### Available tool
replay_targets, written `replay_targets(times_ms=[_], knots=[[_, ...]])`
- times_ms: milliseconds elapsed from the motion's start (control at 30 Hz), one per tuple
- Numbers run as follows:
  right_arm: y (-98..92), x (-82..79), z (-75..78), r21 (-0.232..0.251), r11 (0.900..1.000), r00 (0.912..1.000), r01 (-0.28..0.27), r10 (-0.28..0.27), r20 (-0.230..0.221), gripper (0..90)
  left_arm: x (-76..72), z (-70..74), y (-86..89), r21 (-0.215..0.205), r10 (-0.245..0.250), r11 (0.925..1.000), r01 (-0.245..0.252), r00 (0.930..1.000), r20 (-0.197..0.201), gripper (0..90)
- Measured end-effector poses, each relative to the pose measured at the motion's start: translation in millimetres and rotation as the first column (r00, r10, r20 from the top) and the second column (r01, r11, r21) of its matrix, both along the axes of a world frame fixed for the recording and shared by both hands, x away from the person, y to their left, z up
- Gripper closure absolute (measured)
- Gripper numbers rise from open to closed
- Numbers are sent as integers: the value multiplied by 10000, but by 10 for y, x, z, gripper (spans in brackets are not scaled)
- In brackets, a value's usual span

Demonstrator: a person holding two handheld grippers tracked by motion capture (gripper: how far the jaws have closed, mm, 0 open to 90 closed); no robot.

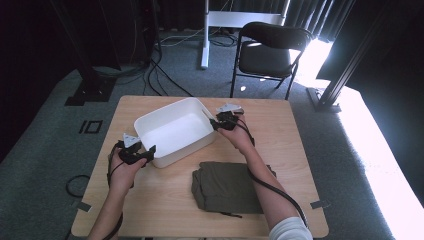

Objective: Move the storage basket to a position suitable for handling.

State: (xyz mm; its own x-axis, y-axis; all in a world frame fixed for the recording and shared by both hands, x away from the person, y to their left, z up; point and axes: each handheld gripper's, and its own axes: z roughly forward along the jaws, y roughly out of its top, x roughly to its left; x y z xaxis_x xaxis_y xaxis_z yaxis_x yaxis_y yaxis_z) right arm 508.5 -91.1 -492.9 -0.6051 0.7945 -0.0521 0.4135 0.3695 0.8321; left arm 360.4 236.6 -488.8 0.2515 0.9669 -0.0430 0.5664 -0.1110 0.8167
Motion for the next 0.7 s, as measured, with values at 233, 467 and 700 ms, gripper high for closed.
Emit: replay_targets(times_ms=[233, 467, 700], knots=[[57, -52, -14, 25, 9998, 9991, 183, -182, -380, 784, 5, -21, -21, -419, 601, 9973, -596, 9981, 112, 499], [43, -92, -4, 38, 9981, 9973, 611, -609, -407, 801, 28, -16, -55, -559, 761, 9956, -757, 9971, 68, 542], [-27, -127, -3, 102, 9968, 9958, 795, -789, -473, 800, 55, -24, -105, -696, 713, 9951, -704, 9974, 106, 560]])
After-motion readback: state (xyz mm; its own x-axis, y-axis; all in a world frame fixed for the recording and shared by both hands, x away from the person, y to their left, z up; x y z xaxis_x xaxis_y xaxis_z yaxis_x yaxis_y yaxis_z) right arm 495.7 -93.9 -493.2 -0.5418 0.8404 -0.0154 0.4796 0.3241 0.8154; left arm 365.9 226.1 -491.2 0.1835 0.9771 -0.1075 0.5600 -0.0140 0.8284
